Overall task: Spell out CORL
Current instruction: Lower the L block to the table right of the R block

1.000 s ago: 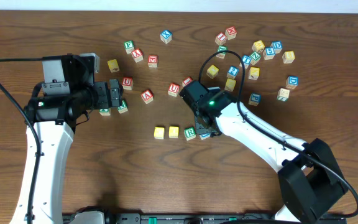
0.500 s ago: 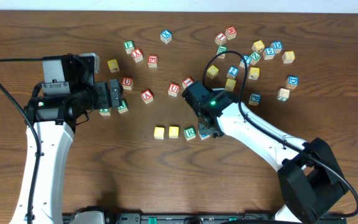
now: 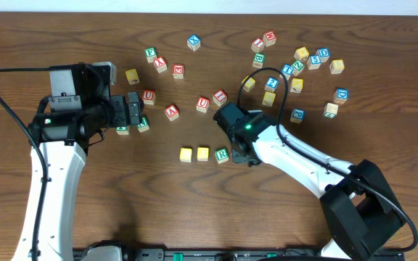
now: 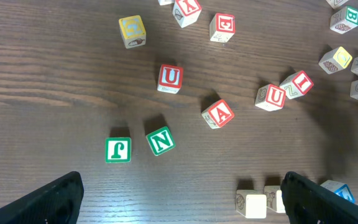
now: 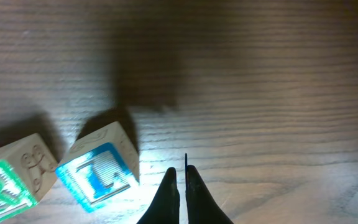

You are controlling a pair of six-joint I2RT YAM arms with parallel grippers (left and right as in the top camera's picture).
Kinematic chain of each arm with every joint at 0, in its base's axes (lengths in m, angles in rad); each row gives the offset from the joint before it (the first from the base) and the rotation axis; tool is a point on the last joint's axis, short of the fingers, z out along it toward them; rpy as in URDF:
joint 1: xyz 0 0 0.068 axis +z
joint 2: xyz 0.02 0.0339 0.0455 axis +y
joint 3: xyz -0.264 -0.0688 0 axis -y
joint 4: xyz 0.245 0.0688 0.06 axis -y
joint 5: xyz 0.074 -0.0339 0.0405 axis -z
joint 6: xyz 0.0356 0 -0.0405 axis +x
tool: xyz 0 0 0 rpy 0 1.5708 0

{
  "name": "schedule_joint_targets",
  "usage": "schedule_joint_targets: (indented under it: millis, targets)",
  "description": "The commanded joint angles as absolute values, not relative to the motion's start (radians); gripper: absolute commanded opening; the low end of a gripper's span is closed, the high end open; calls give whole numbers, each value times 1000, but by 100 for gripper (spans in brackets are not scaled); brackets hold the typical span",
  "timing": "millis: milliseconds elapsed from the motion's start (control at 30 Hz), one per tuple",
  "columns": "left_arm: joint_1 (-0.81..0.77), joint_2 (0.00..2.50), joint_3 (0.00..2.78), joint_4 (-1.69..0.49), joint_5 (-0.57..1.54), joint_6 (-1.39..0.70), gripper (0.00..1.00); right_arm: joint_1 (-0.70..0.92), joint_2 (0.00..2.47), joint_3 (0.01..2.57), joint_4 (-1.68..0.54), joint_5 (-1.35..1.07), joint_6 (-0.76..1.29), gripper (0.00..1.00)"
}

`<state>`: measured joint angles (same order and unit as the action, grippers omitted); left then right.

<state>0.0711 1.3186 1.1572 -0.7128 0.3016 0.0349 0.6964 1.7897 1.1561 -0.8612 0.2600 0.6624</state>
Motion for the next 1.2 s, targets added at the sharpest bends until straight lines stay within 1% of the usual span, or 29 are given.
schedule_joint_targets:
  millis: [0,367,767,1000,1167]
  targets:
    - [76,1319,1178,-714,298,52,100,717,1798,1149,-856,258,683,1]
    - [76,1319,1178,-714,298,52,100,729,1798,1091,-817,259,703,1]
    - [76,1319,1178,-714,298,52,100,728,1798,1089,-797,255,703,1]
    - [76,1319,1178,-714,298,52,100,730,1798,1031,-700,220,702,1]
    - [76,1319,1178,-714,298,52,100,729,1798,1029,-694,211,702,1]
